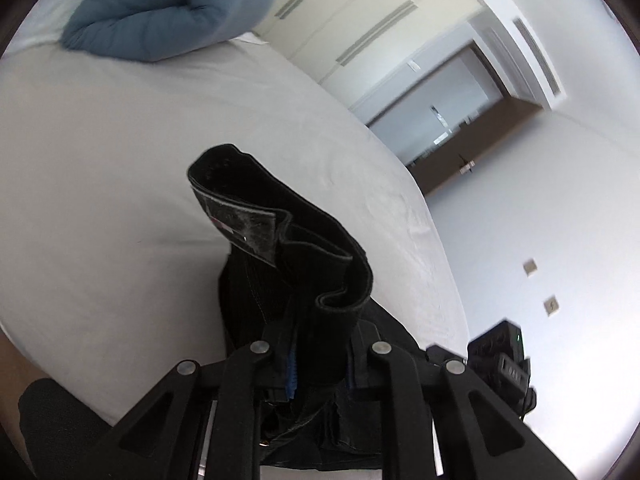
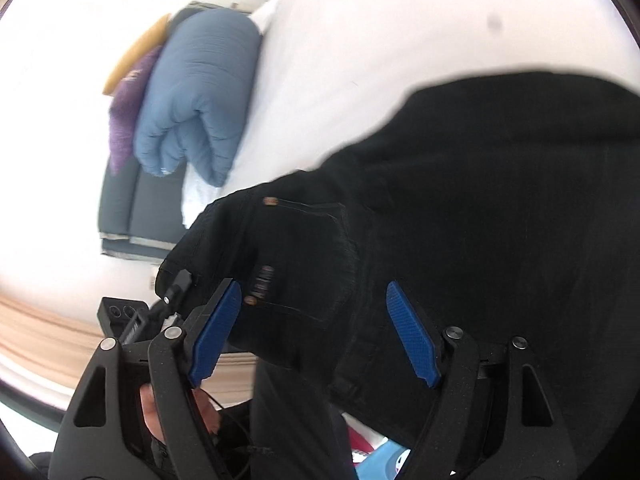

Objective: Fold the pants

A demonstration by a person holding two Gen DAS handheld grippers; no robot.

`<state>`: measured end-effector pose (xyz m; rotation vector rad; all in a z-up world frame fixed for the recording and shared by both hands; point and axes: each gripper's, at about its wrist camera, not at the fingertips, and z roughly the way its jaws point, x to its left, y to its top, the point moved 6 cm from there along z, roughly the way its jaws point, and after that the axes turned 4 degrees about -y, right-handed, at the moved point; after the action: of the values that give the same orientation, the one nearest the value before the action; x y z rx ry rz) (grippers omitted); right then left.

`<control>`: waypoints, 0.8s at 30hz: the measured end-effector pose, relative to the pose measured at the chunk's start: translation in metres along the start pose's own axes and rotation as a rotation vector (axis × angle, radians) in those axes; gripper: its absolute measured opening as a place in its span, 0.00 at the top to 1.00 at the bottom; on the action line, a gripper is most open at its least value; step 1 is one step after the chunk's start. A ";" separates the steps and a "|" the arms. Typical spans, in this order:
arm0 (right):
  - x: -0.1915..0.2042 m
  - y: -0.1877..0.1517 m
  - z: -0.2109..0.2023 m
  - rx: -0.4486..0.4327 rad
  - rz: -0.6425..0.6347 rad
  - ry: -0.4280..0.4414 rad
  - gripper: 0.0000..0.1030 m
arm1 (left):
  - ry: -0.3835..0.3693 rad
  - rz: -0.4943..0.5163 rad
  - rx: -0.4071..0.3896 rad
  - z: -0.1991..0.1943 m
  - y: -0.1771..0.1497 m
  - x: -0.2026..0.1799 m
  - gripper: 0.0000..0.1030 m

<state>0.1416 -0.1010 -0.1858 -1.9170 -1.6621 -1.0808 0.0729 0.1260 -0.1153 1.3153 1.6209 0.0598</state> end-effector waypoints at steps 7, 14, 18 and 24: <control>-0.014 0.015 -0.044 -0.025 0.026 0.038 0.27 | 0.040 0.327 0.184 0.071 -0.065 -0.088 0.84; -0.034 0.014 -0.057 -0.003 0.025 0.038 0.27 | 0.122 0.536 0.283 0.098 -0.120 -0.114 0.84; -0.031 0.014 -0.045 -0.017 0.000 0.006 0.27 | 0.159 0.625 0.293 0.100 -0.135 -0.126 0.84; -0.029 0.017 -0.052 -0.030 -0.039 -0.042 0.27 | 0.174 0.676 0.332 0.114 -0.146 -0.134 0.84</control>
<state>0.1421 -0.1612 -0.1710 -1.9465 -1.7221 -1.0934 0.0368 -0.0936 -0.1696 2.1233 1.2889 0.3336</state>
